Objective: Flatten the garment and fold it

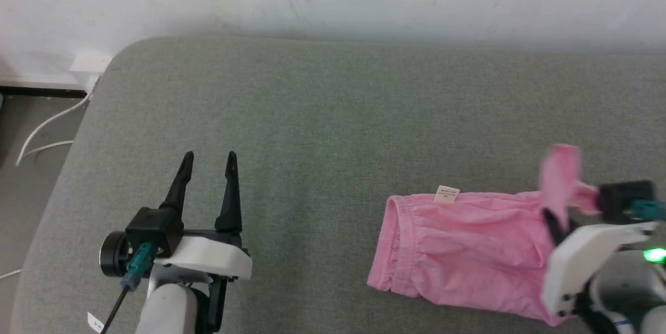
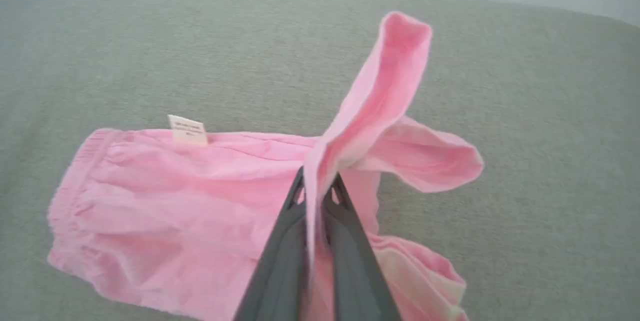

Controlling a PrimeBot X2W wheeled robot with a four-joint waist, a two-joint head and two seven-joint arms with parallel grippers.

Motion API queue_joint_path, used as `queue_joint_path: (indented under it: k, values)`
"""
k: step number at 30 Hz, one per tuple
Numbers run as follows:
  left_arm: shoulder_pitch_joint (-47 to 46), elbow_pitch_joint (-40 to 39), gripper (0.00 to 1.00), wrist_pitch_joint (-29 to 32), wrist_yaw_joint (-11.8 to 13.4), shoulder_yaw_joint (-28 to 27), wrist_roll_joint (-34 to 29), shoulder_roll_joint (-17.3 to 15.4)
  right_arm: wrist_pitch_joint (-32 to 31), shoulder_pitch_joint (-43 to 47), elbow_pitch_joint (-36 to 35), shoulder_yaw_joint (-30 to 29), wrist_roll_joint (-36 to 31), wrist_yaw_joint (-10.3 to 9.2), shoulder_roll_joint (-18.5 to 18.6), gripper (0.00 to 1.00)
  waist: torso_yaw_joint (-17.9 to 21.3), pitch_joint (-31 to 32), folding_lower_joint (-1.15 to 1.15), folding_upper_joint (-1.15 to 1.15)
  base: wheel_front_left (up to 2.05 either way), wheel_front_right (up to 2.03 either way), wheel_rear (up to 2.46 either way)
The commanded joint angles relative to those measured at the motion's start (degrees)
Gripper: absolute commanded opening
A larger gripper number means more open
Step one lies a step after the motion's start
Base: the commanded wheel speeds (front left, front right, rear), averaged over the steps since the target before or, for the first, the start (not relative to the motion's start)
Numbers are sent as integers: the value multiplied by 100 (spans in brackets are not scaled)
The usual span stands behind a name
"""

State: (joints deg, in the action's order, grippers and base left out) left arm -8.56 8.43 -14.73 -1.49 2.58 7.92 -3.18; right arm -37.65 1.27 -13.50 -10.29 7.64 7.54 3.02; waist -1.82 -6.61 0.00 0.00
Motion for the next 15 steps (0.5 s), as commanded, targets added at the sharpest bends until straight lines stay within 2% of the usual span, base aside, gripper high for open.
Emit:
queue_joint_path:
  k: [1, 3, 6, 9, 13, 15]
  values:
    - [34, 21, 100, -27, -38, -3, -38, 23, -225, 73, -365, 515, -7, -5, -13, 0, -16, 5, 0, 0, 0, 0, 0]
    - [15, 30, 100, -27, -44, 11, -32, 25, -446, 46, -591, 1084, -42, -5, -8, 0, -37, -4, 0, 0, 0, 0, 0]
    - [-35, 56, 100, -27, -56, 51, -18, 27, -683, -98, -513, 1851, -48, -5, 86, 0, -98, -37, 0, 0, 0, 0, 0]
    - [-73, 84, 100, -27, -56, 108, 30, 28, -793, -299, -141, 2446, 12, -5, 109, 0, -175, -84, 0, 0, 0, 0, 0]
    - [-103, 97, 100, -27, -30, 186, 91, 29, -724, -613, 464, 2927, 155, -5, 88, 0, -283, -154, 0, 0, 0, 0, 0]
    - [-110, 102, 100, -27, -20, 207, 106, 29, -588, -782, 709, 3058, 188, -5, 74, 79, -322, -175, 0, 0, 0, 0, 0]
